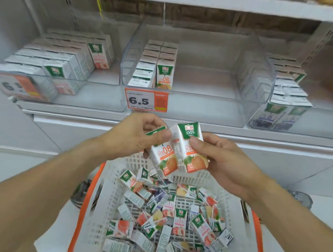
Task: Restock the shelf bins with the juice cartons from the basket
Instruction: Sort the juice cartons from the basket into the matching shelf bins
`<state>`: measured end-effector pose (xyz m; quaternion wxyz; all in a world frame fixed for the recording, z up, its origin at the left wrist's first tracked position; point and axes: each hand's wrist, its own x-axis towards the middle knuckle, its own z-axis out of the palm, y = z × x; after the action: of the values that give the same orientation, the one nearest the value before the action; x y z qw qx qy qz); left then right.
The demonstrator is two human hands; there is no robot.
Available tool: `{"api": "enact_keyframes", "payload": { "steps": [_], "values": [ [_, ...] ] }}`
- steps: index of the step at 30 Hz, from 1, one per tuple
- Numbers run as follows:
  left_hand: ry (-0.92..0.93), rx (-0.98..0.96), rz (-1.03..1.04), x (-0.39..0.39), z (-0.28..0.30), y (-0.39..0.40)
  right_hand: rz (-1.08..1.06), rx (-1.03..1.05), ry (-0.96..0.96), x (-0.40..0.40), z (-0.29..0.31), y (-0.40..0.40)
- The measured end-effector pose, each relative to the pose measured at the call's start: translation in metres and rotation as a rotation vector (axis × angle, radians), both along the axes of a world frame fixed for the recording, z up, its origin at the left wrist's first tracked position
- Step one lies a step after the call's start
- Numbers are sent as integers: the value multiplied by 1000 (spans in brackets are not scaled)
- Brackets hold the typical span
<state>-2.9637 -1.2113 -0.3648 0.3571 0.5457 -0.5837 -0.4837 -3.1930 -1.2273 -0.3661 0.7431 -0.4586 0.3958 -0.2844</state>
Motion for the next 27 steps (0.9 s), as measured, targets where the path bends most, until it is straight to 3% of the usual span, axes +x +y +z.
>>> {"api": "enact_keyframes", "payload": {
  "steps": [4, 10, 18, 27],
  "values": [
    [-28, -20, -83, 2, 21, -13, 65, 4, -53, 12, 10, -8],
    [-7, 93, 22, -4, 2, -20, 84, 110, -103, 16, -9, -10],
    [151, 210, 297, -16, 4, -34, -69, 60, -82, 22, -10, -26],
    [225, 216, 218, -28, 6, -19, -235, -70, -32, 38, -9, -18]
  ]
}}
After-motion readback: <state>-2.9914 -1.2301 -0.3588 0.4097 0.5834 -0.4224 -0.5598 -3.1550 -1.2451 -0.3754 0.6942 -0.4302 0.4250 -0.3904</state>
